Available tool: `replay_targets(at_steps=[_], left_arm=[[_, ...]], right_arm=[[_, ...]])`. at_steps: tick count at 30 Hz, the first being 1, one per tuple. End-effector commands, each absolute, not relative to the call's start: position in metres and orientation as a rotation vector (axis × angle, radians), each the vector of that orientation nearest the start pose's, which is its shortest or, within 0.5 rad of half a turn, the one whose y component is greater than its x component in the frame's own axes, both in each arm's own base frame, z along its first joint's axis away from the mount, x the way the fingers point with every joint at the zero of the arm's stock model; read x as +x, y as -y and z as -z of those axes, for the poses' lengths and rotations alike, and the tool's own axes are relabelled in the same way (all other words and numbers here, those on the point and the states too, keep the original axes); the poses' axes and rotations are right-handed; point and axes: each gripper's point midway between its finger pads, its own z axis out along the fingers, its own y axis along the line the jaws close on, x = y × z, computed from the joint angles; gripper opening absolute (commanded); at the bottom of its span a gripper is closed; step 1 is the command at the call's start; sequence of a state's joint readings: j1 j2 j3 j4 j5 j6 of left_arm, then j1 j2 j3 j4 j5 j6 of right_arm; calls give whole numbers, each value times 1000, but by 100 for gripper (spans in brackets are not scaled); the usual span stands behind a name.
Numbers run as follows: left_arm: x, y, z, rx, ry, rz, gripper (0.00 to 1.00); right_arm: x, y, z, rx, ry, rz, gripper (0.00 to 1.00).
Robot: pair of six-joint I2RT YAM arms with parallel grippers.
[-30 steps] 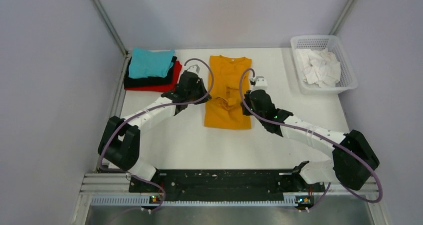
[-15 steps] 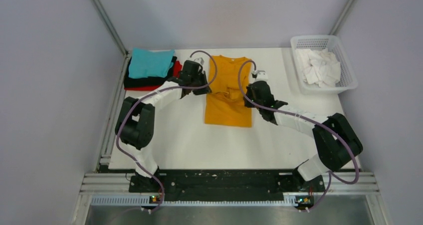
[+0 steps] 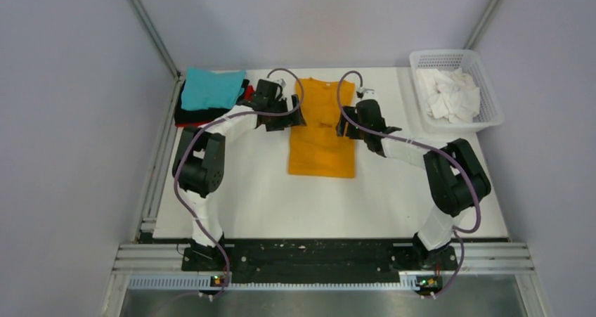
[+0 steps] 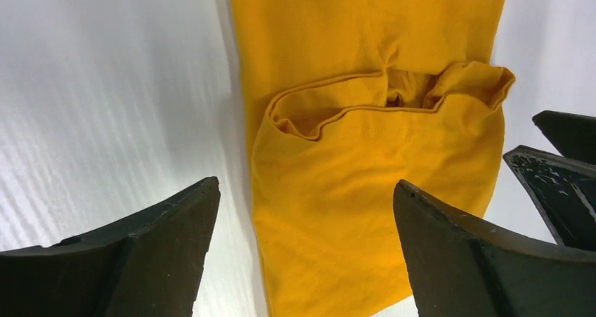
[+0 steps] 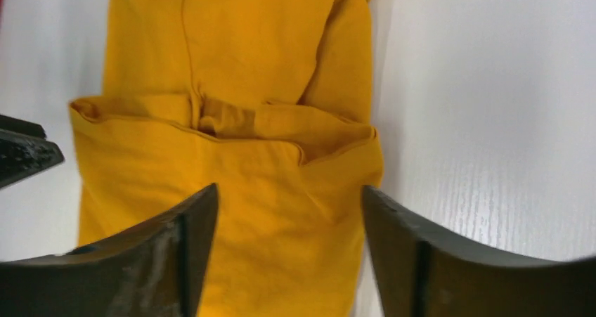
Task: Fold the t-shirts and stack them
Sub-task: Fold the folded rectangular tshirt in 1/3 of the way, then grab one side of the 2/3 rectangular tshirt with both arms
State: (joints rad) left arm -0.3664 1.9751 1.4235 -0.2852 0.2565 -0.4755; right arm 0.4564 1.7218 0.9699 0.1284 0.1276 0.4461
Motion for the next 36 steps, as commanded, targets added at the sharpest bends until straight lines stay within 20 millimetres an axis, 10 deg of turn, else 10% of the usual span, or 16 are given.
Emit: replay_targets(at_steps=[1,4,16,22,36], left_arm=[[444,226,-125,-21,-2395,677,99],[420,221,-130,-49,-2384,713,99],[293,225,-70,-143,-2530,863,99],[291,222,-48,-189,-2570,834,87],[292,221,-7,-247,-2687,750,35]], right_arm=[[423,-211,-131,6,-2108,-480,81],[399,-211,-137,-11,-2104,-549,98],[290,-197,-97,115,-2207,-804,99],[275,-204,-81,108,-2248,-885,97],[273,-192,-38,171,-2373,-765,54]])
